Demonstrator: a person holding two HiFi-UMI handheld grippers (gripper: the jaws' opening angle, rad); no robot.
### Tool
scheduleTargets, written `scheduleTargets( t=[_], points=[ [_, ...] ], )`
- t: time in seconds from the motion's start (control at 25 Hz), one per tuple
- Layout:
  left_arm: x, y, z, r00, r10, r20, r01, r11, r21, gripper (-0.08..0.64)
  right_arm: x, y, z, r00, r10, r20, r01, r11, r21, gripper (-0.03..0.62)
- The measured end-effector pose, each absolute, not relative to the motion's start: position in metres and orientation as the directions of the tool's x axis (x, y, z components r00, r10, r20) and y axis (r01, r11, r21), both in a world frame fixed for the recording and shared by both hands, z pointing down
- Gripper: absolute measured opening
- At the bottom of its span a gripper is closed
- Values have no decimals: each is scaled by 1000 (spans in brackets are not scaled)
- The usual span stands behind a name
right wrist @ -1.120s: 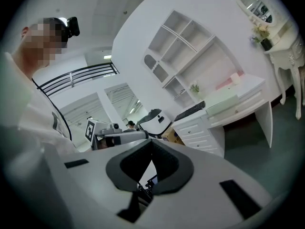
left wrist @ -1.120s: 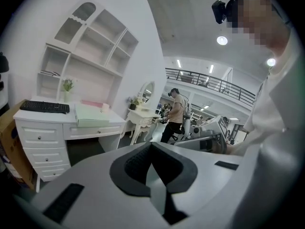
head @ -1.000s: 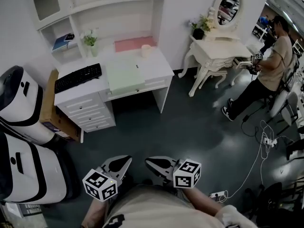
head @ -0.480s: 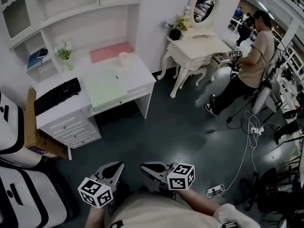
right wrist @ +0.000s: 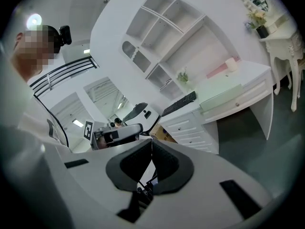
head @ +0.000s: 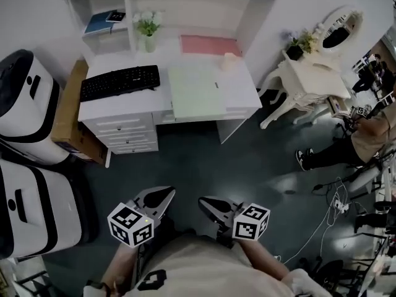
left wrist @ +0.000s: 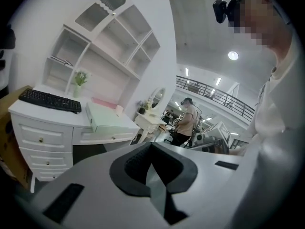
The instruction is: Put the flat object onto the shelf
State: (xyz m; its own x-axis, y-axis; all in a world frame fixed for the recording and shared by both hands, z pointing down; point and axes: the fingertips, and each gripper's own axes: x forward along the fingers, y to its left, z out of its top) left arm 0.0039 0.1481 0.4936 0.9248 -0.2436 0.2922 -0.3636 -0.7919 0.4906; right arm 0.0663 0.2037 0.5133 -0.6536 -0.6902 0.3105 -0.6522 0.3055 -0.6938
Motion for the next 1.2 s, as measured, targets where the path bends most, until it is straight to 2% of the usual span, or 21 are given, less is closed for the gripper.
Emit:
scheduleTargets(
  t=[0.24,0.6,0.96,1.2],
  points=[
    [-18,102,493,926,-254,278,-366,-781,506,14,48,153,512,-663,-677,319,-630,274,-727,25],
    [-38,45,485,940,-232,250,-330,-807,489,14,43,88,513,-613,-727,310,-598,171,-783,25],
    [-50,23,489,947,-213,242,-310,-808,501,14,44,68,534,-612,-751,248,-365,-10,-931,25],
    [-50,16,488,944,-219,246,-318,-806,499,14,47,56,544,-610,-758,231,-294,-54,-954,25]
  ],
)
